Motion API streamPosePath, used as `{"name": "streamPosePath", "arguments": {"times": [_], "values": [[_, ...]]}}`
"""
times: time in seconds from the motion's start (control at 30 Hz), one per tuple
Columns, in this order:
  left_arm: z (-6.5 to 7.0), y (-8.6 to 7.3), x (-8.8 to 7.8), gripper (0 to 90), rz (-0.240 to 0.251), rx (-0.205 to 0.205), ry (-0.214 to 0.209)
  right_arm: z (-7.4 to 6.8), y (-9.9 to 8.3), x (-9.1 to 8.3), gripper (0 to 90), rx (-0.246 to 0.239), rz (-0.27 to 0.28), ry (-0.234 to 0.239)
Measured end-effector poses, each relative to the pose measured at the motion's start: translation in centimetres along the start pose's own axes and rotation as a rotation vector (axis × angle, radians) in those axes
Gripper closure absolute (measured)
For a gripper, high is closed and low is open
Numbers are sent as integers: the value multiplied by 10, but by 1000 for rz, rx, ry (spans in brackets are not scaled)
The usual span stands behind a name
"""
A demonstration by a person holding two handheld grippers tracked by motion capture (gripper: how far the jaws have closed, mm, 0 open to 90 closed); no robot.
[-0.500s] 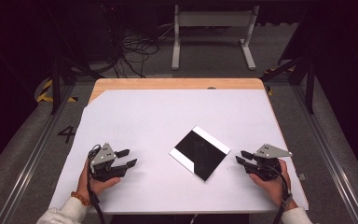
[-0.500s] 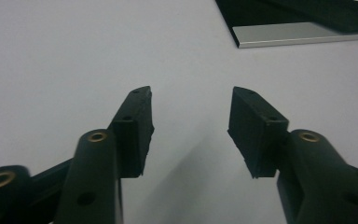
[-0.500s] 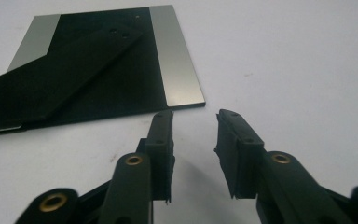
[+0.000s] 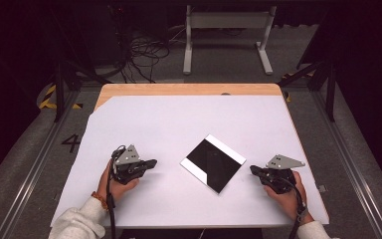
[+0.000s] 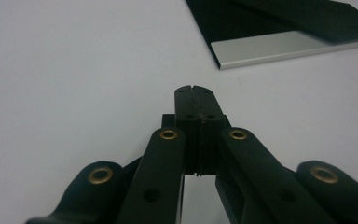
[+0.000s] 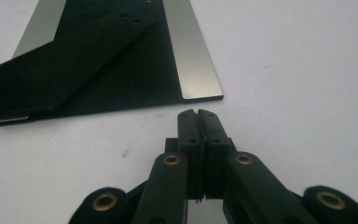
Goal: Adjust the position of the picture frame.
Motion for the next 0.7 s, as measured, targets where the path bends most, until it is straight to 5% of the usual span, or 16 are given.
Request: {"name": "streamPosePath", "arguments": {"times": [0.4, 0.7], "values": [[-7, 34, 56, 897, -46, 1, -42, -10, 10, 17, 900, 12, -23, -4], [-5, 37, 82, 896, -106, 13, -60, -11, 11, 27, 900, 19, -62, -14]]}}
Point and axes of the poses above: each handheld gripper's, and its own axes: x roughly forward along the jaws, y roughly out of its top, z roughly to its right, the point moved 3 cm from there along x, roughly forward along the jaws, and after that the axes turned 1 degree about z, right-handed, at the moved point
